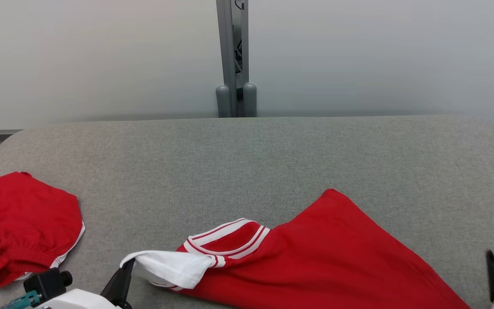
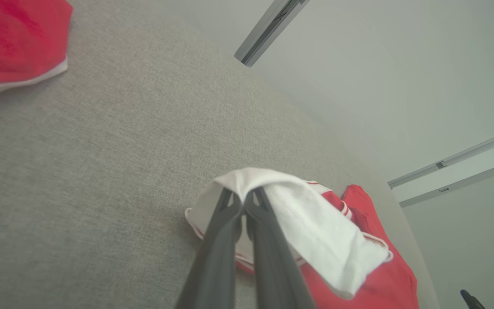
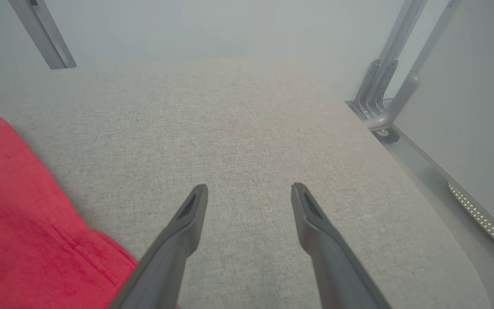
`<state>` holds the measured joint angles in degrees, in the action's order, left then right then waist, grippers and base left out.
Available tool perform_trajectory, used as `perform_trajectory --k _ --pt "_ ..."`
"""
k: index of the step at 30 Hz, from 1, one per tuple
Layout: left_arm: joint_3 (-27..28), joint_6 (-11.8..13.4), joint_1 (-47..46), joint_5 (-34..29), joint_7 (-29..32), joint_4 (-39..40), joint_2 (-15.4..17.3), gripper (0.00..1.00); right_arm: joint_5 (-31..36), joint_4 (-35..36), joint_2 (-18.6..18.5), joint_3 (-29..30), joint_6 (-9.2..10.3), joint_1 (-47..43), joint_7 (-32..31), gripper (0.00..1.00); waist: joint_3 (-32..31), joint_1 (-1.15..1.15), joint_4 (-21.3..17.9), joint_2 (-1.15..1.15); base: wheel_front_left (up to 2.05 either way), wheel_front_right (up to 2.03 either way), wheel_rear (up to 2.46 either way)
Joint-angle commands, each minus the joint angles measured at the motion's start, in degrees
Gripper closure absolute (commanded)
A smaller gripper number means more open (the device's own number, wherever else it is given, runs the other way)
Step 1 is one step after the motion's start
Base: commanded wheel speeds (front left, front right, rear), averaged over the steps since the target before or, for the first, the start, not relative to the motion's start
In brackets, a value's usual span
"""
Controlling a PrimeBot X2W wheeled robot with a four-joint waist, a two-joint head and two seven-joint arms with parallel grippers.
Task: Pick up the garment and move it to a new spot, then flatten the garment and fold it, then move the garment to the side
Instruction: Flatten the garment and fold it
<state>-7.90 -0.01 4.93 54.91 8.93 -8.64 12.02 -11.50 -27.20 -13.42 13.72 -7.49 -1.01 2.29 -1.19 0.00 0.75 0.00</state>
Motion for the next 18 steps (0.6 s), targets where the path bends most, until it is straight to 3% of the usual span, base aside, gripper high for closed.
perform_trajectory --k 1,3,4,6,8,18 --pt "-0.13 -0.18 0.44 -0.59 -0.85 0.10 -0.22 1.00 0.48 1.25 0.70 -1.66 0.00 2.35 -0.66 0.00 0.08 0.00 0.45 0.00 0.00 0.00 0.00" --pt "-0.66 -0.25 0.27 -1.54 -2.00 0.26 -0.66 1.00 0.41 2.20 1.66 -4.82 0.01 5.31 -2.15 0.00 0.21 0.00 1.04 0.00 0.00 0.00 0.00" --pt "-2.06 -0.52 -0.27 -2.93 -2.83 0.05 -1.26 1.00 0.13 1.85 2.77 -11.22 0.01 10.58 -4.69 0.00 0.68 0.00 2.44 0.00 0.00 0.00 0.00" --pt "-2.53 -0.48 -0.54 -3.41 -3.03 -0.11 -1.30 1.00 -0.45 1.09 3.14 -13.38 0.01 12.54 -5.65 0.00 0.92 0.00 2.95 0.00 0.00 0.00 0.00" --pt "-4.24 -1.03 -2.24 -4.58 -3.60 -0.81 -2.23 1.00 -2.10 -6.67 2.72 -22.97 0.02 22.11 -12.10 0.00 3.08 0.00 6.02 0.00 0.00 0.00 0.00" --pt "-6.32 -2.68 -6.56 -5.44 -3.93 -2.76 -3.45 1.00 0.50 -25.07 2.44 -32.16 0.02 37.65 -15.54 0.00 8.93 0.00 11.68 0.00 0.00 0.00 0.00"
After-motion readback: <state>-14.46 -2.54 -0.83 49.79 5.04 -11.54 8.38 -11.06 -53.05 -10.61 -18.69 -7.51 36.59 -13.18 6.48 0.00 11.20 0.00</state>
